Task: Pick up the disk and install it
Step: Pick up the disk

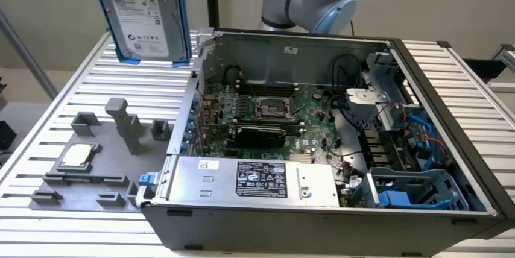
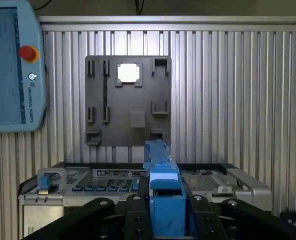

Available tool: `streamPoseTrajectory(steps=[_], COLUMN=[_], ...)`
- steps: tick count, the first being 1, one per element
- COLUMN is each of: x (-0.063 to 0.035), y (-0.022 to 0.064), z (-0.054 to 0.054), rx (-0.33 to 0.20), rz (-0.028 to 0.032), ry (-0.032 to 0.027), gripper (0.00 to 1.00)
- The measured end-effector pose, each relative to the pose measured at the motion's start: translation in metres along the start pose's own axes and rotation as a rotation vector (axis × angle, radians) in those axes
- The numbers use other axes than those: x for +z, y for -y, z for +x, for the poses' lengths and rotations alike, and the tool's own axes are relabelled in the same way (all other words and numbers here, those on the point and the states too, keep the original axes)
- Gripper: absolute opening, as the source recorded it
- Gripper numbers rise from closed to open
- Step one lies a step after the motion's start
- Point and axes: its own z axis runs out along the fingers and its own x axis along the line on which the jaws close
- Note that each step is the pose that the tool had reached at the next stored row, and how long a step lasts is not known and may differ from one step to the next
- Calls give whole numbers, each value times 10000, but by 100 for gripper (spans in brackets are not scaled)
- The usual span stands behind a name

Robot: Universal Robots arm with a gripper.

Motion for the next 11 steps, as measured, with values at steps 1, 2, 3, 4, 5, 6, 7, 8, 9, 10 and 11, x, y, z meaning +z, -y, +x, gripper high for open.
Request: streamPoseTrajectory(steps=[1, 2, 3, 4, 5, 6, 7, 8, 9, 10, 11], x=[-6, -17, -25, -29, -32, -38, -41, -43, -46, -48, -50], y=[44, 137, 228, 272, 317, 409, 456, 504, 549, 594, 641], z=[13, 41, 69, 84, 99, 132, 149, 167, 184, 202, 221], rx=[-1, 0, -1, -1, 0, -1, 0, -1, -2, 0, -1], rz=[0, 0, 1, 1, 0, 0, 0, 1, -1, -1, 0], ry=[0, -1, 1, 0, 0, 0, 0, 1, -1, -1, -1], gripper=[0, 0, 0, 0, 0, 0, 0, 0, 0, 0, 0])
